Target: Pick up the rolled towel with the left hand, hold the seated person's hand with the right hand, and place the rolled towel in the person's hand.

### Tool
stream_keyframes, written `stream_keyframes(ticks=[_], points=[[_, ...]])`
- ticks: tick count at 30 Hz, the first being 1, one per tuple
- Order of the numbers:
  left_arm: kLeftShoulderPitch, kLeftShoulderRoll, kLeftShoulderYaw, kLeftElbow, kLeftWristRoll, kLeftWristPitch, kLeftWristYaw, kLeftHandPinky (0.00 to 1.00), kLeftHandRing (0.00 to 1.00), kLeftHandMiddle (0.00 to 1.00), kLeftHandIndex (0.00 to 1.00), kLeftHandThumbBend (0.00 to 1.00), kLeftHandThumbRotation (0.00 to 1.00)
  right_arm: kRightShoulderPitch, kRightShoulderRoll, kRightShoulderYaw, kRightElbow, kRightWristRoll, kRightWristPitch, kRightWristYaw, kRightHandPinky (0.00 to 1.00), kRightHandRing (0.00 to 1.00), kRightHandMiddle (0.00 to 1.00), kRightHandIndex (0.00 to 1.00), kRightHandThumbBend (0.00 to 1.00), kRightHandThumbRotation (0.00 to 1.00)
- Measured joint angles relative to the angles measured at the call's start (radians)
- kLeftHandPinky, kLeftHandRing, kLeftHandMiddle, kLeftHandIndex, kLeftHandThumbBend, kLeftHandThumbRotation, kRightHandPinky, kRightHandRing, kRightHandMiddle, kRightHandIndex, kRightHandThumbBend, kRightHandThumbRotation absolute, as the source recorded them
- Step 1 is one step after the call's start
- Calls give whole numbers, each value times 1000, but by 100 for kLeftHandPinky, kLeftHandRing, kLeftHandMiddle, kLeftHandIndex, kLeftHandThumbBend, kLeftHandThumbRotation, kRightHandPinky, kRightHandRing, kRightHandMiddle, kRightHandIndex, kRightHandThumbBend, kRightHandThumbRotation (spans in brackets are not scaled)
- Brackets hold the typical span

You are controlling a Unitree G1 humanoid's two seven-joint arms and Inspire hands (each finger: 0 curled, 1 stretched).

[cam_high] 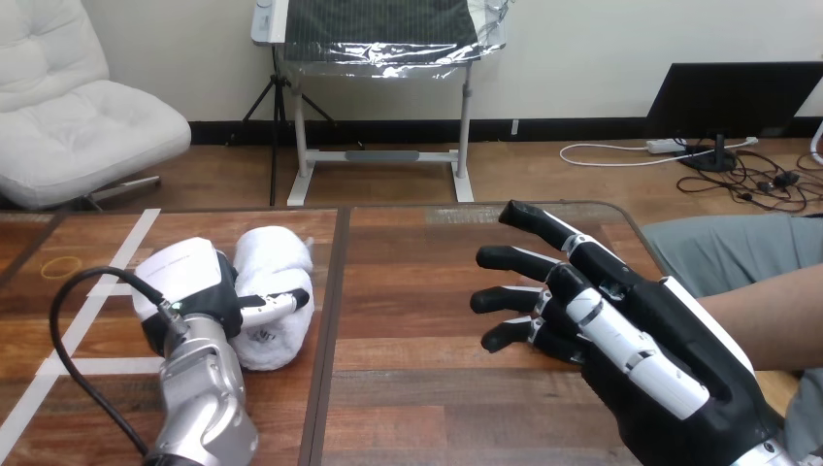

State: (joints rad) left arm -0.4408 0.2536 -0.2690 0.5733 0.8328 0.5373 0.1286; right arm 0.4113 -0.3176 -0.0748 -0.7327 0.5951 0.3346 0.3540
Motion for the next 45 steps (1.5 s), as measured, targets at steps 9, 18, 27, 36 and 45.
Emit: stream_keyframes(ticks=[9, 18, 27, 36, 45], points=[[2, 3, 4, -13, -28, -3, 27, 17, 24, 35, 48, 73, 5, 0, 0, 1, 0, -14, 8, -4, 56, 72, 81, 90, 14, 28], [6, 3, 0, -13, -43, -12, 65, 15, 22, 33, 47, 72, 0, 0, 0, 6, 0, -14, 19, -7, 56, 72, 81, 91, 13, 25], [22, 3, -4, -15, -50, -37, 101, 13, 20, 30, 48, 72, 0, 1, 0, 14, 0, -14, 19, -1, 56, 71, 81, 93, 10, 22], [39, 4, -4, -19, -58, -56, 125, 13, 20, 31, 48, 71, 0, 3, 1, 20, 0, -13, 19, 1, 56, 71, 81, 92, 10, 18], [40, 11, -4, -19, -77, -69, 127, 15, 22, 33, 50, 71, 1, 8, 1, 19, 0, -13, 19, 1, 57, 72, 81, 92, 10, 16]])
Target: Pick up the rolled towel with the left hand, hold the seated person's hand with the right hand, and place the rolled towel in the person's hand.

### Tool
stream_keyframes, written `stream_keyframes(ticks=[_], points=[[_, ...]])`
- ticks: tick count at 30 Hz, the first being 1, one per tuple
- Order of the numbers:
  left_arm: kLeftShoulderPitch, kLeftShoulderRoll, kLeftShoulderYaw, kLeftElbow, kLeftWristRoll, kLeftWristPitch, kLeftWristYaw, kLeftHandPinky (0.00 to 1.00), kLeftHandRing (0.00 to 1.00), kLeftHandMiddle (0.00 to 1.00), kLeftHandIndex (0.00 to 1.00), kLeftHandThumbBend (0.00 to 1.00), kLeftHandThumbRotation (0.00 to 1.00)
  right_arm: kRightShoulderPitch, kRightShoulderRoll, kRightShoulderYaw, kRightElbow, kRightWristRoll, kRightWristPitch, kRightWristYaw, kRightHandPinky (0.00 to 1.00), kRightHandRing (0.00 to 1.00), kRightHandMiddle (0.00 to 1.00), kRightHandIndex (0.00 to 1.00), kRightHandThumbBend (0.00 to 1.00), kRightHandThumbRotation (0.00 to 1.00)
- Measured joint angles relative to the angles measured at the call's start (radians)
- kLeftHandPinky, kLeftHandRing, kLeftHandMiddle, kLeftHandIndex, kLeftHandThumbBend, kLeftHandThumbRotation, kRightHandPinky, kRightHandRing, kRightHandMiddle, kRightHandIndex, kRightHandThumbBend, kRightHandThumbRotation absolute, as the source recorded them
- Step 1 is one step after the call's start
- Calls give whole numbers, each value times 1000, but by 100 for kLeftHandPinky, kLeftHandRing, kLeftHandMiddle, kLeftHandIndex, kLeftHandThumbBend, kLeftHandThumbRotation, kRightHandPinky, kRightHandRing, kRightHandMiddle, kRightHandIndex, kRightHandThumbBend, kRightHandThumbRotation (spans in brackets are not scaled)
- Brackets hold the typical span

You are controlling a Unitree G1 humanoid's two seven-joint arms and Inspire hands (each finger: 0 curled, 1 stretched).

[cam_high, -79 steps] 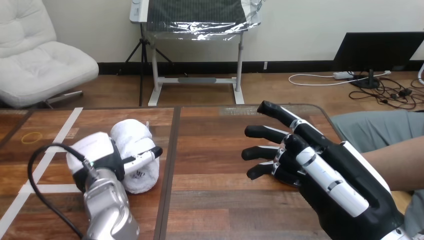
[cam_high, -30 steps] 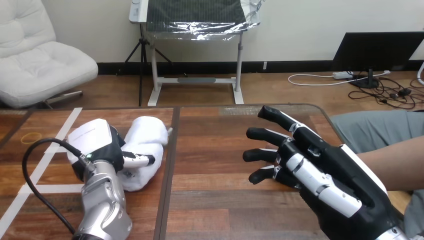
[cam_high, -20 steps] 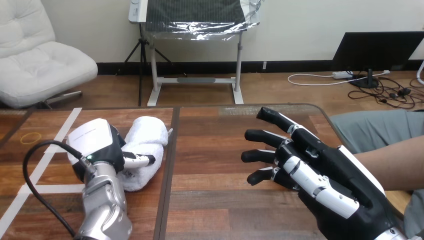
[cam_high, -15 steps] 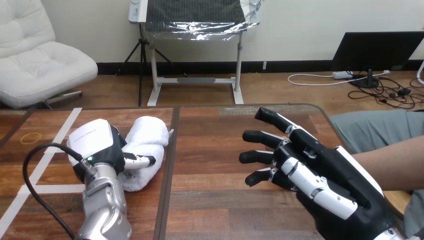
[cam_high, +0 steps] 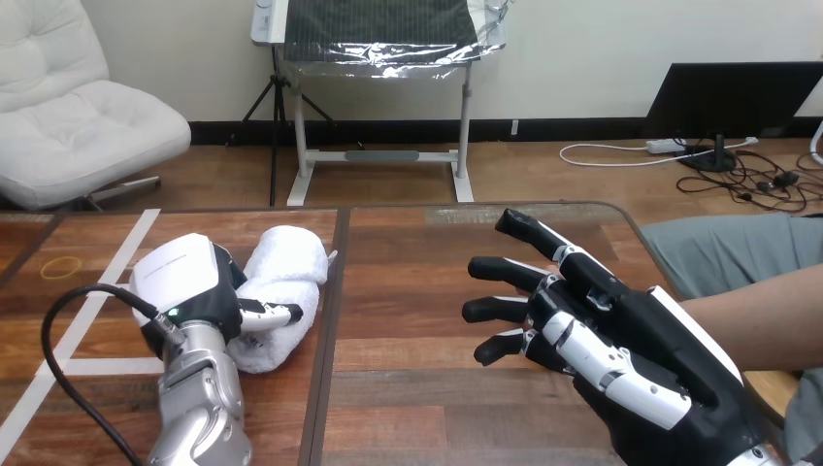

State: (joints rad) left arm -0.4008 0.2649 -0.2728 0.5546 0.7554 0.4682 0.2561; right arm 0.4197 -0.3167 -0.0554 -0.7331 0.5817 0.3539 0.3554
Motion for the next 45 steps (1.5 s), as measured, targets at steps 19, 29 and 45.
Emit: stream_keyframes(ticks=[19, 29, 45], points=[[43, 17, 2, -41, -5, -34, 12, 19, 26, 37, 50, 70, 2, 11, 0, 0, 0, 1, 1, 4, 60, 72, 81, 92, 11, 15], [53, 30, 2, -97, -5, -6, -48, 18, 25, 36, 56, 70, 13, 11, -1, 0, 0, 3, 1, 9, 59, 73, 82, 93, 10, 14], [56, 75, -34, -223, 38, 106, -248, 64, 71, 74, 78, 74, 37, 10, -3, 2, -4, 3, 16, 5, 58, 73, 81, 93, 11, 15]])
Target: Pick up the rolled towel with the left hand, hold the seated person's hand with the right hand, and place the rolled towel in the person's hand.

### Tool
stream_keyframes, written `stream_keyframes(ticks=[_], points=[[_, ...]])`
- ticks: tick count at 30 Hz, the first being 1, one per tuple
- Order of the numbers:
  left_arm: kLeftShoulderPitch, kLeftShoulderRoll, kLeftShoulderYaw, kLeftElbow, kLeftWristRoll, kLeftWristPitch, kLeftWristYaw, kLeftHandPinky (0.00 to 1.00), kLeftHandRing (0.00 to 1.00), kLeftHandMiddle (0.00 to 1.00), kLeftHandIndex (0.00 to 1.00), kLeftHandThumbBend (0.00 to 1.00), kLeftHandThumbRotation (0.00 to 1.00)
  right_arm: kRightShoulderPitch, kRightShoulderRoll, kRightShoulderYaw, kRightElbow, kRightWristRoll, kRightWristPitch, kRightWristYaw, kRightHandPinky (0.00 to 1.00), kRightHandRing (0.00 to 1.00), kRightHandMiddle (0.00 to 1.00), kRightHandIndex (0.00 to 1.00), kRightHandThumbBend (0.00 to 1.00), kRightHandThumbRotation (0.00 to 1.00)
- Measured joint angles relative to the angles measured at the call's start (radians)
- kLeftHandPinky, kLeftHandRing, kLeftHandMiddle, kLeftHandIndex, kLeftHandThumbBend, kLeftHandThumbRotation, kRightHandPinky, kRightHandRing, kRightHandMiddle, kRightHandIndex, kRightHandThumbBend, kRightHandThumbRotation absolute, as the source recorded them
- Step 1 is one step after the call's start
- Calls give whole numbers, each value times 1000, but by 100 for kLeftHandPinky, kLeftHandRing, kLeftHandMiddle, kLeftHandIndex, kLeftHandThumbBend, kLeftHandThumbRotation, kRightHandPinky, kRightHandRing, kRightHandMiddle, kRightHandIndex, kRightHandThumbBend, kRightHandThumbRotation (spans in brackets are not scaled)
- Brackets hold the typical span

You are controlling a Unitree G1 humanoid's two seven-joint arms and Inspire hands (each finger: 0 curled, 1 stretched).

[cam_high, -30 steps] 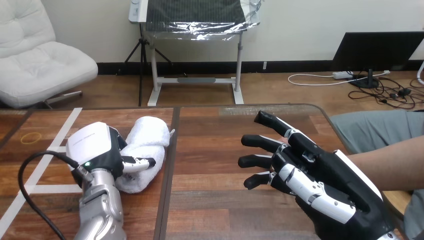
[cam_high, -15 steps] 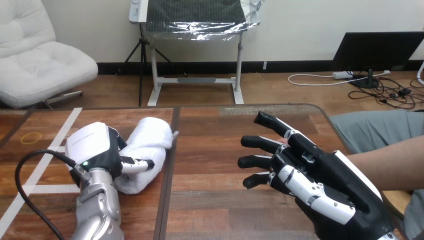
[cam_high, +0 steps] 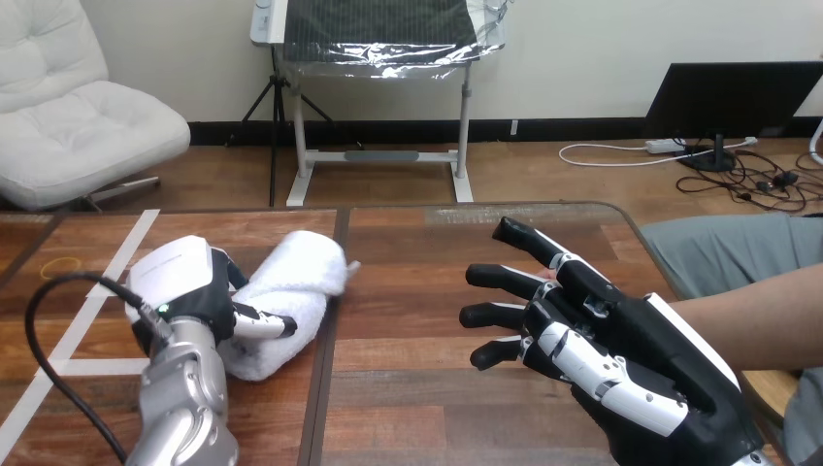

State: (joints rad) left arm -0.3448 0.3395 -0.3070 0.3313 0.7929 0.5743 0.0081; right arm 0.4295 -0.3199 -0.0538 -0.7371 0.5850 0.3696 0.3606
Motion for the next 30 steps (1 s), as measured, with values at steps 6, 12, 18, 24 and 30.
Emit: stream_keyframes(ticks=[6, 12, 18, 24, 30], points=[[2, 28, -23, -41, 25, 21, -73, 68, 74, 77, 80, 75, 39, -2, 0, 2, 0, -3, 8, -3, 57, 73, 81, 93, 10, 15], [24, 64, -50, -76, 53, 6, -115, 67, 73, 76, 80, 74, 40, -3, 0, 5, 0, -5, 8, -1, 57, 73, 81, 93, 11, 15], [70, 98, -71, -115, 78, -38, -131, 67, 73, 75, 79, 71, 38, -4, 0, 6, 0, -6, 8, -1, 57, 73, 81, 94, 10, 15], [132, 152, -80, -171, 84, -125, -155, 69, 74, 75, 79, 65, 35, -4, 0, 6, 0, -4, 9, 0, 57, 73, 82, 94, 10, 15], [202, 233, -74, -256, 79, -253, -160, 74, 75, 75, 77, 62, 35, -3, 0, 6, 0, -3, 9, 4, 57, 73, 82, 94, 10, 15]])
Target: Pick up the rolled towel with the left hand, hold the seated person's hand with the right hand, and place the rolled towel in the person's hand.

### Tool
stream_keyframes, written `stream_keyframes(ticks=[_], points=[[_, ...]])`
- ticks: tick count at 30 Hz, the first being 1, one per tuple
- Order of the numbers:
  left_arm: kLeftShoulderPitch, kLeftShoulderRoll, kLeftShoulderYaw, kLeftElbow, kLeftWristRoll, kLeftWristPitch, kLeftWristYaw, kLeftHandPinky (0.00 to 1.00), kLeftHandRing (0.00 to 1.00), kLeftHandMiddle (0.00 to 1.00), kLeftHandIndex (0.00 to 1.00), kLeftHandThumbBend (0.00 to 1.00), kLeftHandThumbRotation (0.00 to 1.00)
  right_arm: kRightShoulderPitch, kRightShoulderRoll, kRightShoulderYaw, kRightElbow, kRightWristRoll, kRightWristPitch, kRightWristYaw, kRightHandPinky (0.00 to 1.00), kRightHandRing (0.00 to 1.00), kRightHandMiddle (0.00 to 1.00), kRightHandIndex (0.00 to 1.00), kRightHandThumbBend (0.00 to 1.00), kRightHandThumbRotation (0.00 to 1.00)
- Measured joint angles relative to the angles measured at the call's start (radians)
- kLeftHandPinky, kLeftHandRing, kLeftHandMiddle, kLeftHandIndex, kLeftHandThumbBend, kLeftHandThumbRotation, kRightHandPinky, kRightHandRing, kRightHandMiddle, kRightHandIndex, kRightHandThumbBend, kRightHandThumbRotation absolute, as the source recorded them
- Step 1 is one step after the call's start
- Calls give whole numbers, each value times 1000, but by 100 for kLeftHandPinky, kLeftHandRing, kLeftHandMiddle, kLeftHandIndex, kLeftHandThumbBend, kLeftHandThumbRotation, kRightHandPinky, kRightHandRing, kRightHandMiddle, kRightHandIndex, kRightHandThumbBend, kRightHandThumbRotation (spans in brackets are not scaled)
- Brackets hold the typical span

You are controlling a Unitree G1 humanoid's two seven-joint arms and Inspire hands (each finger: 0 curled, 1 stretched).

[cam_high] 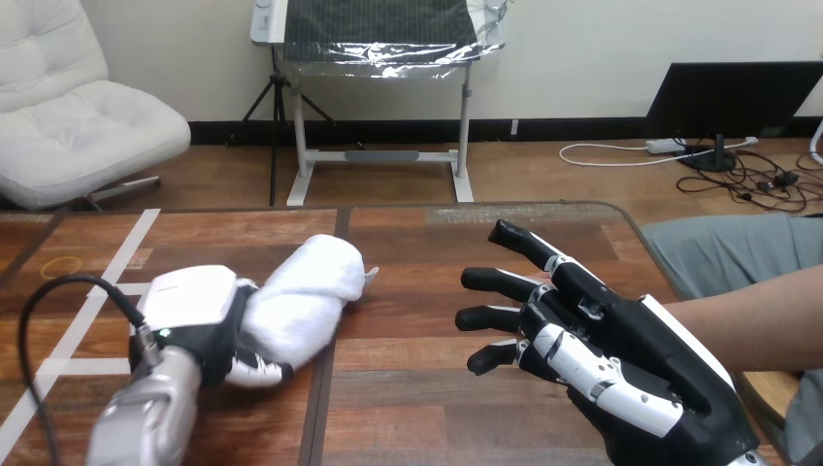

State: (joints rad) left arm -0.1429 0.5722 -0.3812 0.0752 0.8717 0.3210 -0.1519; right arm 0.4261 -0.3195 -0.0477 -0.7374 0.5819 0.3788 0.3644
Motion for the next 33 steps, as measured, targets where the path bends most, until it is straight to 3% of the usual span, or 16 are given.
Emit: stream_keyframes(ticks=[10, 18, 25, 33], points=[[114, 90, 64, -122, -118, -243, 12, 76, 70, 70, 71, 60, 33, 3, 1, 0, 0, 3, 1, 4, 58, 73, 82, 94, 9, 15], [220, 111, 88, -226, -153, -403, 51, 76, 68, 68, 70, 59, 26, 4, 0, -2, 0, 11, 1, 4, 60, 74, 82, 94, 8, 15], [287, 89, 86, -284, -146, -469, 72, 77, 68, 68, 70, 59, 22, 4, 0, -2, 0, 12, 3, 5, 61, 74, 83, 94, 8, 14], [320, 60, 87, -298, -113, -483, 90, 78, 68, 68, 71, 59, 22, 5, -1, -2, 0, 10, 7, 4, 61, 74, 82, 93, 8, 14]])
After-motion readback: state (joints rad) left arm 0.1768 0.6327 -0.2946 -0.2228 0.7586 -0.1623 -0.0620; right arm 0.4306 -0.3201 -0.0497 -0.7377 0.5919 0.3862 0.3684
